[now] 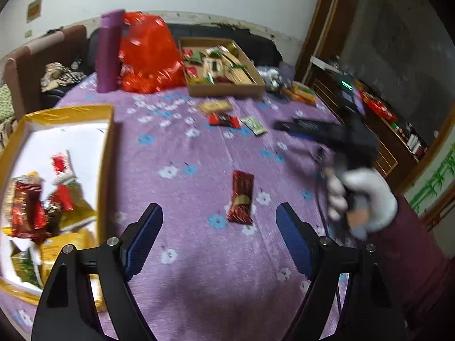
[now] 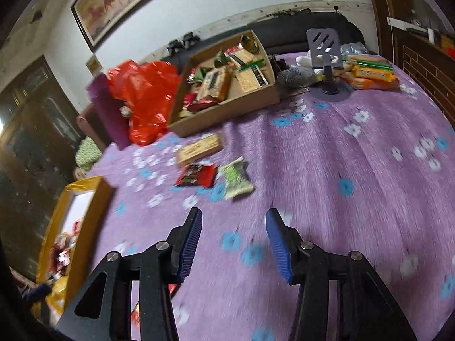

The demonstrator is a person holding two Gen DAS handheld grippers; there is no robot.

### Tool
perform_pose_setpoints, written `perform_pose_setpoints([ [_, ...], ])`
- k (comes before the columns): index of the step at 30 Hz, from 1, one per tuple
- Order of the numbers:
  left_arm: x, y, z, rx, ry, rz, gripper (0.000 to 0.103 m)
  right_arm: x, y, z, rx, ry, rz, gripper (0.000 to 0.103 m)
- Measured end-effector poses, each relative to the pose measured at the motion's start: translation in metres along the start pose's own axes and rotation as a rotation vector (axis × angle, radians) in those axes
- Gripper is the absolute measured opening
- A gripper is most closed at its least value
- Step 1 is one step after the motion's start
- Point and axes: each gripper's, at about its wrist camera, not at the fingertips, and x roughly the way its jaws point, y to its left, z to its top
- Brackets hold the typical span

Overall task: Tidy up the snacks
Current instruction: 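Move both tools back over the tablecloth toward the remaining snacks, then grasp the green wafer pack with the right tool while the left tool grasps the red chocolate bar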

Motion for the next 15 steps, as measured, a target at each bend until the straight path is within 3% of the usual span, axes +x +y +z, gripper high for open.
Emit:
perform_pose_setpoints([
  [8, 0.013, 0.006, -0.004, -0.020, 0.050, -0.027, 0.082, 0.074, 0.020, 0.028, -0.137, 0.072, -0.127, 0.047],
  [12, 0.024, 0.008, -0.003, -0.046, 0.079, -0.065, 0.082, 0.086, 0.026, 0.025, -0.198, 0.082, -0.179, 0.026],
  [15, 0.036, 0.005, 0.000, -0.055, 0.106, -0.089, 0.082, 0.080, 0.023, 0.019, -0.199, 0.086, -0.168, 0.022],
])
